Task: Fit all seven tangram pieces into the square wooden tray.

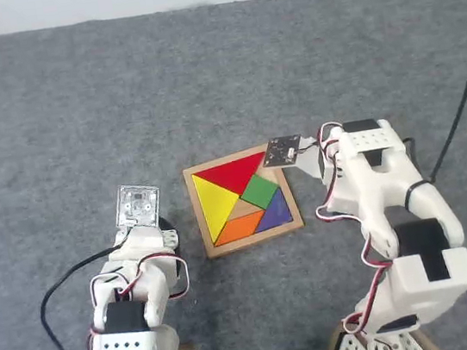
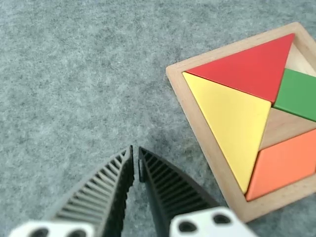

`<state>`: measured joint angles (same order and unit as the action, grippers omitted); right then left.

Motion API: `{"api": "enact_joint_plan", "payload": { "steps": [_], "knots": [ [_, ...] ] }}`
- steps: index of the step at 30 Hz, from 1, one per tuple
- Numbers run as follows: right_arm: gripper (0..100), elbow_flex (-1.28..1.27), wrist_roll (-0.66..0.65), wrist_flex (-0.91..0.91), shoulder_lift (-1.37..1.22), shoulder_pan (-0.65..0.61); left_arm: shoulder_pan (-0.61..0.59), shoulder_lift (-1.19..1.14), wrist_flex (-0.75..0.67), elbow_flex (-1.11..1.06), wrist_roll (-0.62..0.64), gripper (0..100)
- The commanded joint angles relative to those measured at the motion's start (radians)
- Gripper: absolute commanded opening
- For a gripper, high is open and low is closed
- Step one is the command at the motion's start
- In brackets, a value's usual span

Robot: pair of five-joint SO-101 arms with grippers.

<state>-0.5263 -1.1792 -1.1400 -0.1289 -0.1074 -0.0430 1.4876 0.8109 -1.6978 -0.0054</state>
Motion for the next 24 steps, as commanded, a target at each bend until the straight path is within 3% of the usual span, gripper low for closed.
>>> {"api": "enact_joint_plan", "payload": {
  "steps": [1,9,16,21,24],
  "knots": [
    [6.5,0.034,0.077,-0.005,-0.018,0.01,-0.003,0.014,0.005,0.008,0.006,2],
    [6.1,0.256,0.272,-0.142,-0.015,-0.005,-0.003,0.014,0.005,0.008,0.006,2],
    [6.5,0.489,0.345,-0.317,-0.015,-0.044,-0.003,0.014,0.005,0.008,0.006,2],
    [6.6,0.562,0.351,-0.509,0.071,0.036,-0.003,0.014,0.005,0.008,0.006,2],
    [6.6,0.47,0.387,-0.568,0.214,0.09,-0.003,0.014,0.005,0.008,0.006,2]
  ]
}}
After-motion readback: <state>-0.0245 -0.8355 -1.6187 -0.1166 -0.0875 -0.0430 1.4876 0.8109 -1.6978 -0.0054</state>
